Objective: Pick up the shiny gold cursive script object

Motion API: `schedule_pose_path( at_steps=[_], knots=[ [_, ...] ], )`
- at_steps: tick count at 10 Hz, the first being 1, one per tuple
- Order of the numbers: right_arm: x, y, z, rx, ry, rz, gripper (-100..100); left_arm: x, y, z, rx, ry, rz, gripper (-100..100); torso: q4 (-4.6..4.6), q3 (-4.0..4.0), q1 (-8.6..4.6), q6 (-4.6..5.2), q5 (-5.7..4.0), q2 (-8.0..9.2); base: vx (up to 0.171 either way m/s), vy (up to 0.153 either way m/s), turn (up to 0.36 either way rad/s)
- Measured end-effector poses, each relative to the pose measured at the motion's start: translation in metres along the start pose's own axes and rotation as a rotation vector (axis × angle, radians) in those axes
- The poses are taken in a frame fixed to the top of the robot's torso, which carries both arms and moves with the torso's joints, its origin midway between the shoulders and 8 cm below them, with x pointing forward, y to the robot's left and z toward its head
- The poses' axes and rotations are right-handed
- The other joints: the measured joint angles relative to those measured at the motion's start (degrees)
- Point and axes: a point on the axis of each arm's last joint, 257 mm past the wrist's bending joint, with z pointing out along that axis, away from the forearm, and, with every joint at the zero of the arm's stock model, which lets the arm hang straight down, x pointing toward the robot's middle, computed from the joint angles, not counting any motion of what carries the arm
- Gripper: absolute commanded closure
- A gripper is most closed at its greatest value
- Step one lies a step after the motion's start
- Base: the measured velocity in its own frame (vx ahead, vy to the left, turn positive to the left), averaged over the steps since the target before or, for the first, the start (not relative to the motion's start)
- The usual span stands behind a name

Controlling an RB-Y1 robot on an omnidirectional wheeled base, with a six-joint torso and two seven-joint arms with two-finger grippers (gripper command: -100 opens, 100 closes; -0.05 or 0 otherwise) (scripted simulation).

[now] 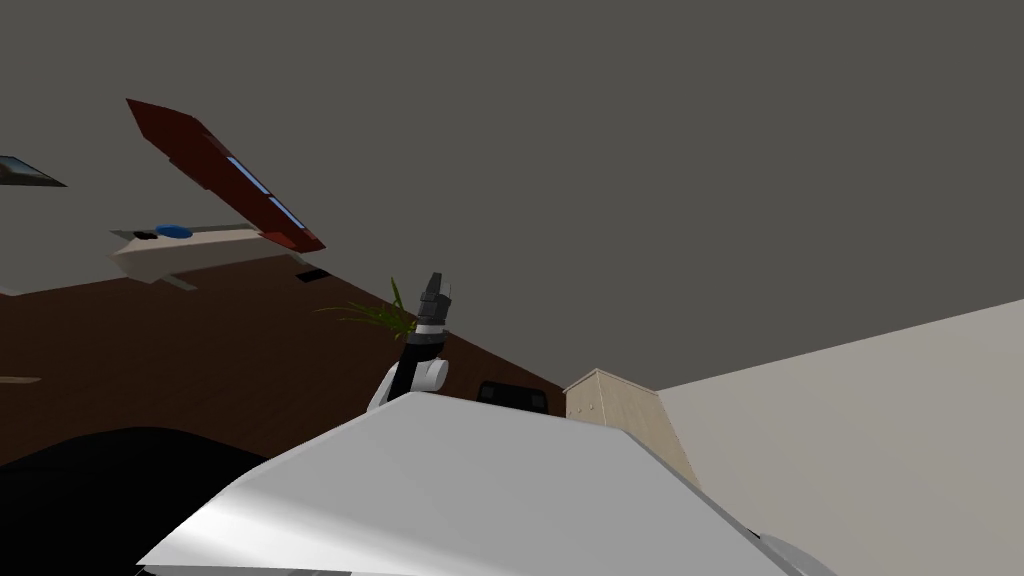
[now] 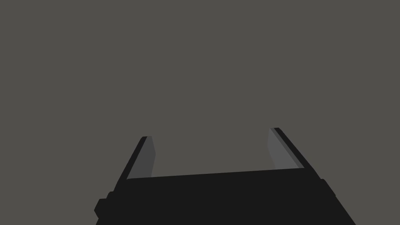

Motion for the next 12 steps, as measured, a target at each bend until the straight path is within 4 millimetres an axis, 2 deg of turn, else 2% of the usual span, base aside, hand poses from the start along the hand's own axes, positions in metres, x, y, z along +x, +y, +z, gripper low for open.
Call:
schedule_pose_path(
  at_steps=[2,3,7,8,9,12],
  knots=[
    [0.004,0.009,0.008,0.004,-0.001,0.009,-100,0.0,0.0,0.0,0.0,0.0,0.0,0,-0.01,-0.01,0.02,0.01,0.0,-0.02,0.0,-0.038,0.021],
    [0.005,0.009,0.008,0.005,0.0,0.009,100,0.0,0.0,0.0,0.0,0.0,0.0,0,0.0,-0.01,0.13,0.01,0.03,-0.01,0.0,0.0,0.0],
    [0.005,0.013,0.01,-0.005,-0.001,0.008,100,0.0,0.0,0.0,0.0,0.0,0.0,0,-0.01,-0.03,-0.15,0.02,-0.04,-0.05,0.0,0.003,0.001],
    [0.005,0.013,0.01,-0.005,-0.001,0.008,0,0.0,0.0,0.0,0.0,0.0,0.0,0,-0.01,-0.03,-0.17,0.02,-0.04,-0.05,0.0,0.0,0.0],
    [0.005,0.013,0.01,-0.005,-0.001,0.008,100,0.0,0.0,0.0,0.0,0.0,0.0,0,-0.01,-0.03,-0.18,0.02,-0.05,-0.05,-0.001,0.041,-0.087],
    [-0.003,-0.01,-0.008,0.004,0.0,-0.009,100,0.0,0.0,0.0,0.0,0.0,0.0,0,-0.01,-0.01,0.19,0.07,0.05,0.0,-0.005,0.07,-0.058]
  ],
)
